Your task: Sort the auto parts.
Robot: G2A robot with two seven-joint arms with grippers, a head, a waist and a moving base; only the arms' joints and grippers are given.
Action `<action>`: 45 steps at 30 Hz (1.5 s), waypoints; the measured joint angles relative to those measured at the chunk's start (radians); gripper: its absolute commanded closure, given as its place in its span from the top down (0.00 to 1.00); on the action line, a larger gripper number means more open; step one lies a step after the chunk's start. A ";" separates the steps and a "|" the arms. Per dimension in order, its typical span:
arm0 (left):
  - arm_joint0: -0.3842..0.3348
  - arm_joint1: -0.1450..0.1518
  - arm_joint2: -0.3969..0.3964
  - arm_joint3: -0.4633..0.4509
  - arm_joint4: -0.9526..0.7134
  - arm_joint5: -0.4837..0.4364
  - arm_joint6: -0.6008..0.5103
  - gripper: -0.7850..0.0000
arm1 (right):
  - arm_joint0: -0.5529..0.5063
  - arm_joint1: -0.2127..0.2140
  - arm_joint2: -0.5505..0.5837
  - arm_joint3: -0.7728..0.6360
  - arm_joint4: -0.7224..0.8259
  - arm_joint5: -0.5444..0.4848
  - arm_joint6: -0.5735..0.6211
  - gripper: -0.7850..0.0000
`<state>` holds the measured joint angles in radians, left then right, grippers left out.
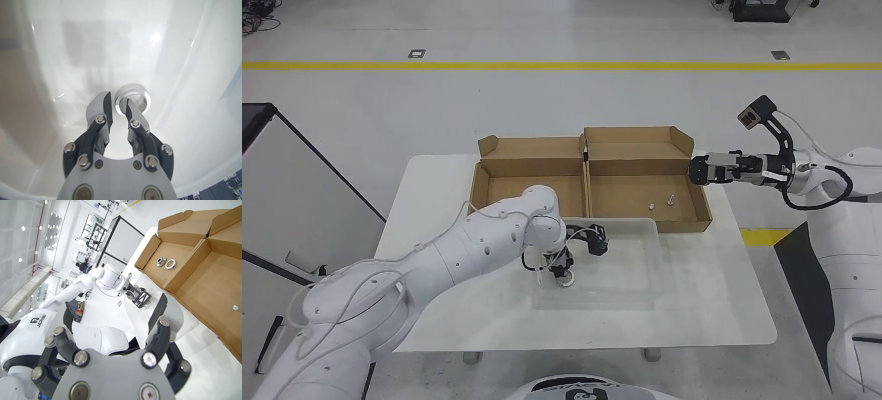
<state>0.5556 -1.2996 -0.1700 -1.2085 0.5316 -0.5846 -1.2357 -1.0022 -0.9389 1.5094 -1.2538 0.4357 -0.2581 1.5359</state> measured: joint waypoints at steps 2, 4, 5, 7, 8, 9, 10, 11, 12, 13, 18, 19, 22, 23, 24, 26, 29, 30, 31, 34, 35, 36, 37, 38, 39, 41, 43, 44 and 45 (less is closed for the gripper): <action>0.004 -0.004 0.000 0.001 0.008 0.002 -0.002 0.14 | 0.000 0.000 0.000 0.000 0.000 0.000 0.000 1.00; 0.011 -0.009 0.000 0.002 0.033 0.007 -0.007 0.00 | 0.000 0.000 0.000 0.000 0.000 0.000 0.000 1.00; 0.012 -0.011 0.000 0.003 0.040 0.007 -0.007 0.00 | 0.000 0.000 0.000 0.000 0.000 0.000 0.000 1.00; 0.011 -0.015 0.000 0.008 0.051 0.005 -0.005 0.00 | 0.000 0.000 0.000 0.000 0.000 0.000 0.000 1.00; 0.008 -0.017 0.000 0.009 0.052 0.001 -0.002 0.00 | 0.000 0.000 0.000 0.000 0.000 0.000 0.000 1.00; 0.003 -0.018 0.000 0.010 0.050 -0.003 0.002 0.00 | 0.000 0.000 0.000 0.000 0.000 0.000 0.000 1.00; -0.005 -0.019 0.000 0.009 0.044 -0.008 0.008 0.00 | 0.000 0.000 0.000 0.000 0.000 0.000 0.000 1.00; -0.012 -0.019 0.000 0.007 0.038 -0.011 0.011 0.00 | 0.000 0.000 0.000 0.000 0.000 0.000 0.000 1.00; -0.019 -0.018 0.000 0.006 0.031 -0.013 0.013 0.00 | 0.000 0.000 0.000 0.000 0.000 0.000 0.000 1.00; -0.030 -0.016 0.000 0.003 0.018 -0.014 0.014 0.00 | 0.000 0.000 0.000 0.000 0.000 0.000 0.000 1.00; -0.083 0.003 0.000 -0.016 -0.043 -0.028 0.028 0.00 | 0.000 0.000 0.000 0.000 0.000 0.000 0.000 1.00; -0.097 0.011 -0.002 -0.024 -0.057 -0.031 0.031 0.00 | 0.000 0.000 0.000 0.000 0.000 0.000 0.000 1.00; -0.127 0.037 -0.017 -0.050 -0.090 -0.038 0.038 0.00 | 0.000 0.000 0.000 0.000 0.000 0.000 0.000 1.00; -0.133 0.046 -0.025 -0.059 -0.100 -0.041 0.041 0.00 | 0.000 0.000 0.000 0.000 0.000 0.000 0.000 1.00; -0.139 0.056 -0.034 -0.069 -0.104 -0.042 0.042 0.00 | 0.000 0.000 0.000 0.000 0.000 0.000 0.000 1.00; -0.146 0.080 -0.059 -0.099 -0.106 -0.046 0.047 0.00 | 0.000 0.000 0.000 0.000 0.000 0.000 0.000 1.00; -0.140 0.119 -0.108 -0.152 -0.099 -0.059 0.060 0.00 | 0.000 0.000 0.000 0.000 0.000 0.000 0.000 1.00; -0.134 0.132 -0.124 -0.168 -0.099 -0.064 0.069 0.00 | 0.000 0.000 0.000 0.000 0.000 0.000 0.000 1.00; -0.123 0.149 -0.148 -0.189 -0.102 -0.072 0.083 0.00 | 0.000 0.000 0.000 0.000 0.000 0.000 0.000 1.00; -0.090 0.194 -0.215 -0.242 -0.114 -0.100 0.123 0.00 | 0.000 0.000 0.000 0.000 0.000 0.000 0.000 1.00; -0.076 0.208 -0.239 -0.257 -0.124 -0.116 0.144 0.00 | 0.000 0.000 0.000 0.000 0.000 0.000 0.000 1.00; -0.062 0.222 -0.264 -0.271 -0.132 -0.135 0.165 0.00 | 0.000 0.000 0.000 0.000 0.000 0.000 0.000 1.00; -0.041 0.241 -0.299 -0.291 -0.142 -0.162 0.194 0.00 | 0.000 0.000 0.000 0.000 0.000 0.000 0.000 1.00; -0.023 0.256 -0.326 -0.305 -0.148 -0.185 0.216 0.00 | 0.000 0.000 0.000 0.000 0.000 0.000 0.000 1.00; -0.004 0.270 -0.353 -0.319 -0.156 -0.210 0.239 0.00 | 0.000 0.000 0.000 0.000 0.000 0.000 0.000 1.00; 0.047 0.301 -0.417 -0.346 -0.171 -0.273 0.301 0.00 | 0.000 0.000 0.000 0.000 0.000 0.000 0.000 1.00; 0.103 0.331 -0.478 -0.366 -0.178 -0.330 0.357 0.00 | 0.000 0.000 0.000 0.000 0.000 0.000 0.000 1.00; 0.127 0.342 -0.503 -0.376 -0.179 -0.350 0.380 0.00 | 0.000 0.000 0.000 0.000 0.000 0.000 0.000 1.00; 0.151 0.352 -0.528 -0.386 -0.182 -0.369 0.403 0.00 | 0.000 0.000 0.000 0.000 0.000 0.000 0.000 1.00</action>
<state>0.7062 -0.9472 -0.6983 -1.5947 0.3497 -0.9537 -0.8325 -1.0022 -0.9389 1.5094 -1.2538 0.4357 -0.2581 1.5359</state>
